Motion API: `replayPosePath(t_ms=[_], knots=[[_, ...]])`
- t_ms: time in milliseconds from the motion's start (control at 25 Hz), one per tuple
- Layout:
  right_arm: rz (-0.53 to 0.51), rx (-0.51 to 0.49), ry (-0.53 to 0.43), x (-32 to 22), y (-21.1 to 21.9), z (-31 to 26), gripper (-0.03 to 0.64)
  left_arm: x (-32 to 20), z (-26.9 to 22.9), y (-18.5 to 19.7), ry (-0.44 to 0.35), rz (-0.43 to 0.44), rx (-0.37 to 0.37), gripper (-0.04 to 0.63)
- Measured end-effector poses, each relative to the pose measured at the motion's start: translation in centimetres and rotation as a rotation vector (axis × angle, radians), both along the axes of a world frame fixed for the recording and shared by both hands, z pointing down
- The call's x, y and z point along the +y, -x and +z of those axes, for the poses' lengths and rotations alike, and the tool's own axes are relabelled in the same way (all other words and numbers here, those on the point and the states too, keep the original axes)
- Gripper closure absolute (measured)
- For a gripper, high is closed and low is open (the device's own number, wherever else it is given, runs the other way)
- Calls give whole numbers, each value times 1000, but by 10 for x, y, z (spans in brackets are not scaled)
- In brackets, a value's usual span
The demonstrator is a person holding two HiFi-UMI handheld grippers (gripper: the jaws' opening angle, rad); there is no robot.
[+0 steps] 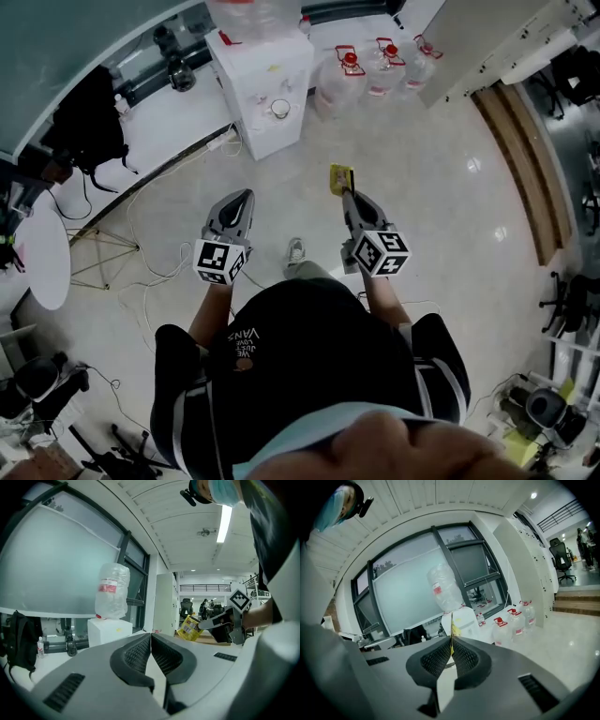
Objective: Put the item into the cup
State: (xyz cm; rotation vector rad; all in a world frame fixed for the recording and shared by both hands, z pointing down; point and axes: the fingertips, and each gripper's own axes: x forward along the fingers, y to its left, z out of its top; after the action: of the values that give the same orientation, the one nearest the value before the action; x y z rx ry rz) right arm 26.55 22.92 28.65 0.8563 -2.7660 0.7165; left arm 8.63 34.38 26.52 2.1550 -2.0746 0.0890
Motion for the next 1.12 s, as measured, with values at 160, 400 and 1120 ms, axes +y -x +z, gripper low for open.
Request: replayPosePath(t_ms=[160,400,1120], knots=[[-34,12,38,-36,19,13,572,-38,12,14,28,-22,10,575],[-82,35,65,-77,44,23,572,-81,24,28,59,-40,37,575],[40,86,127,-134,145,46,572,-163,58,120,158,178,36,574]])
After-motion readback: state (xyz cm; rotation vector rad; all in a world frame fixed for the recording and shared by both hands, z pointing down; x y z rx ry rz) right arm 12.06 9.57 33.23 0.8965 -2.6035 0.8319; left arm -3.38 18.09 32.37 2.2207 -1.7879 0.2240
